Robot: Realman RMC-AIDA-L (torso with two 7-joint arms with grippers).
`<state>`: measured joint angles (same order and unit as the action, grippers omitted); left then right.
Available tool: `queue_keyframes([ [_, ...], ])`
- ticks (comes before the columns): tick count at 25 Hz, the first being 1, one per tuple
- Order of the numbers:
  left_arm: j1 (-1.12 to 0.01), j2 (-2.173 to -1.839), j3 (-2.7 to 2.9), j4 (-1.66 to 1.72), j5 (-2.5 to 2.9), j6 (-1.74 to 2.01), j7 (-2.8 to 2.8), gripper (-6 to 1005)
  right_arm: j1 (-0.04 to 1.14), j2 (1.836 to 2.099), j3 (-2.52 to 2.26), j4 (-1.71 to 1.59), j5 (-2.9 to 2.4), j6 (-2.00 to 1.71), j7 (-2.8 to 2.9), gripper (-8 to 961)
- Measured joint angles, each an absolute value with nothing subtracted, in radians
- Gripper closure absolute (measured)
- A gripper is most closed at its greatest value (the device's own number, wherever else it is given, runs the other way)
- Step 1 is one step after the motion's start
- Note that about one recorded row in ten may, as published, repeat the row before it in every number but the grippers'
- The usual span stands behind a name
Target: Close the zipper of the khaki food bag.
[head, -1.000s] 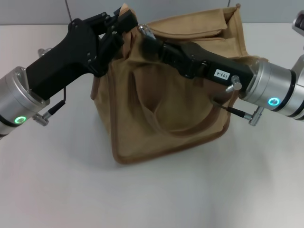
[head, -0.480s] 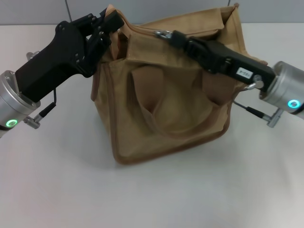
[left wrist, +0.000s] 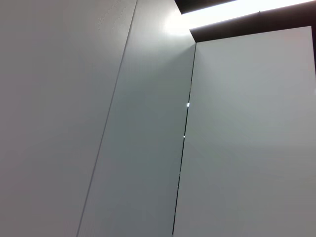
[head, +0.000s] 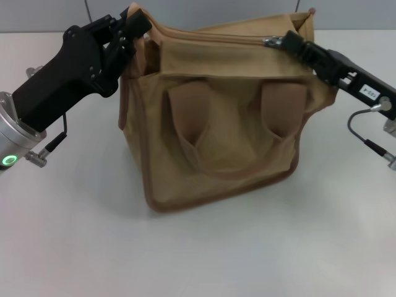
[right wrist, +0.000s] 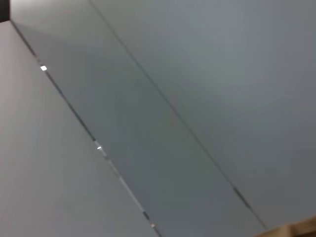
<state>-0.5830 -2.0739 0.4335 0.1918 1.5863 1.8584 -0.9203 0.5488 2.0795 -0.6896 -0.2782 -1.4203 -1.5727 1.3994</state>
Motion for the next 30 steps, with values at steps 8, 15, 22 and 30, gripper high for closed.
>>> queue_keyframes([
  [8, -0.572, -2.072, 0.423, 0.192, 1.586, 1.842, -0.92, 876, 0.516, 2.072, -0.623, -0.282, -1.421, -1.557, 1.396, 830],
  [15, -0.569, -2.072, 0.403, 0.193, 1.583, 1.774, -0.923, 875, 0.494, 2.08, -0.558, -0.29, -1.42, -1.69, 1.277, 807],
  [22, -0.56, -2.07, 0.315, 0.199, 1.581, 1.736, -0.965, 874, 0.491, 2.083, -0.545, -0.286, -1.42, -1.713, 1.237, 740],
  [30, -0.415, -2.065, 0.313, 0.264, 1.6, 1.756, -0.965, 624, 0.49, 2.084, -0.552, -0.259, -1.427, -1.784, 1.128, 415],
])
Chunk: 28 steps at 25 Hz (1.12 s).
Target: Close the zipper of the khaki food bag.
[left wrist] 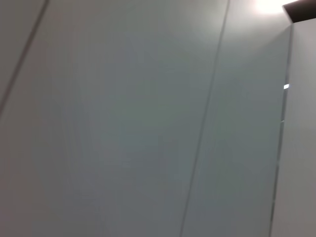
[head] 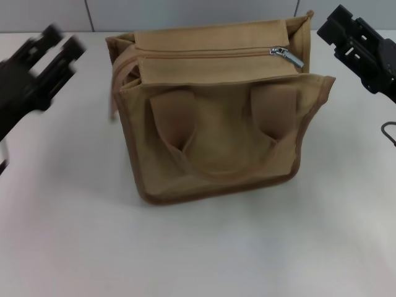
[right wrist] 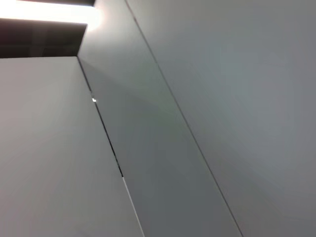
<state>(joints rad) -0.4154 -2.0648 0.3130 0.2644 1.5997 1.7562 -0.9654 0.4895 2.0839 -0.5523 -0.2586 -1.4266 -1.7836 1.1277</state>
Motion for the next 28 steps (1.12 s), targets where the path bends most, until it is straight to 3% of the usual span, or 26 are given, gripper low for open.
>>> queue_keyframes([
  [7, -0.219, -2.059, 0.354, 0.365, 1.632, 1.971, -0.91, 359, 0.491, 2.082, -0.695, -0.271, -1.432, -1.838, 0.995, 234],
  [10, -0.165, -2.057, 0.531, 0.483, 1.699, 1.994, -0.848, 216, 0.497, 2.079, -0.887, -0.31, -1.433, -1.838, 0.921, 234],
  [15, -0.182, -2.04, 0.689, 0.535, 1.845, 1.989, -0.834, 167, 0.525, 2.081, -1.158, -0.354, -1.434, -1.772, 0.858, 235],
  [28, -0.223, -2.059, 0.702, 0.533, 1.902, 1.948, -0.828, 167, 0.551, 2.092, -1.401, -0.347, -1.422, -1.644, 0.836, 235],
])
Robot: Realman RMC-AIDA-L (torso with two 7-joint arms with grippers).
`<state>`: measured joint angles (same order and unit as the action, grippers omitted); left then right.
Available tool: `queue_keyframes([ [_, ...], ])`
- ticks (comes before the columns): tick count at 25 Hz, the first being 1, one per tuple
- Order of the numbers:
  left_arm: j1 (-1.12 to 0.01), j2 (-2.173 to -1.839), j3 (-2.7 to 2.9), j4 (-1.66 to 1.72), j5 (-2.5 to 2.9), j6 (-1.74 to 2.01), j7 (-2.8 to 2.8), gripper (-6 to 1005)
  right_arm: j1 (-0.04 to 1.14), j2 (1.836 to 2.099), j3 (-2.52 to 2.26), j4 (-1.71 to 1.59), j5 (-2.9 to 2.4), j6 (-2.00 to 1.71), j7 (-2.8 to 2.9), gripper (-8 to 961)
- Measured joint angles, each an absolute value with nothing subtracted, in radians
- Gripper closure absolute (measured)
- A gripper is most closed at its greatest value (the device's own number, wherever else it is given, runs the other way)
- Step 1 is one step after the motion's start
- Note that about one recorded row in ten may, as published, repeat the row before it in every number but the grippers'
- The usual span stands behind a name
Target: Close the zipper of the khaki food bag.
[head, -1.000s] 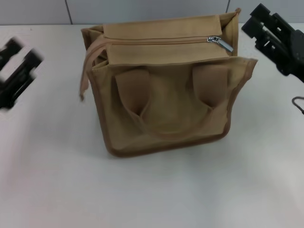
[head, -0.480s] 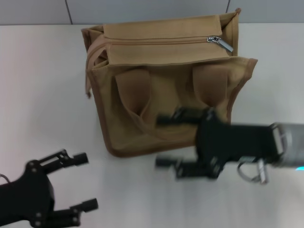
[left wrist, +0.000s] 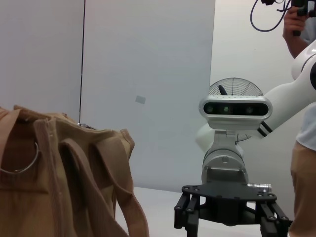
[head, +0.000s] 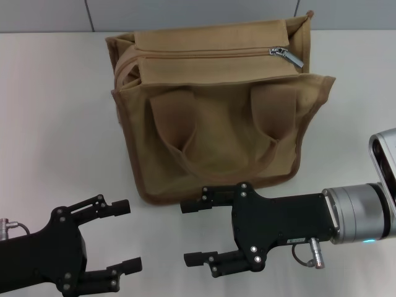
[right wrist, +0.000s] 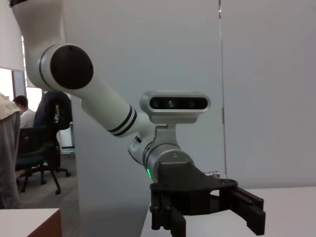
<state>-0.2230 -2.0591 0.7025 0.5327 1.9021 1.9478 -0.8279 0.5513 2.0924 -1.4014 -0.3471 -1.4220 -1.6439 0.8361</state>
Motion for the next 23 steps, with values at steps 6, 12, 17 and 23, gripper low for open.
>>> queue_keyframes([
  [6, -0.228, -2.063, 0.703, 0.533, 1.902, 1.946, -0.828, 167, 0.549, 2.092, -1.402, -0.336, -1.419, -1.64, 0.836, 235],
  [12, -0.231, -2.066, 0.706, 0.533, 1.925, 1.937, -0.827, 167, 0.543, 2.092, -1.404, -0.335, -1.394, -1.638, 0.827, 235],
  [17, -0.236, -2.066, 0.707, 0.532, 1.966, 1.922, -0.827, 167, 0.543, 2.092, -1.404, -0.334, -1.393, -1.638, 0.825, 235],
  [23, -0.238, -2.067, 0.707, 0.532, 1.98, 1.909, -0.827, 167, 0.542, 2.092, -1.403, -0.332, -1.392, -1.638, 0.825, 235],
])
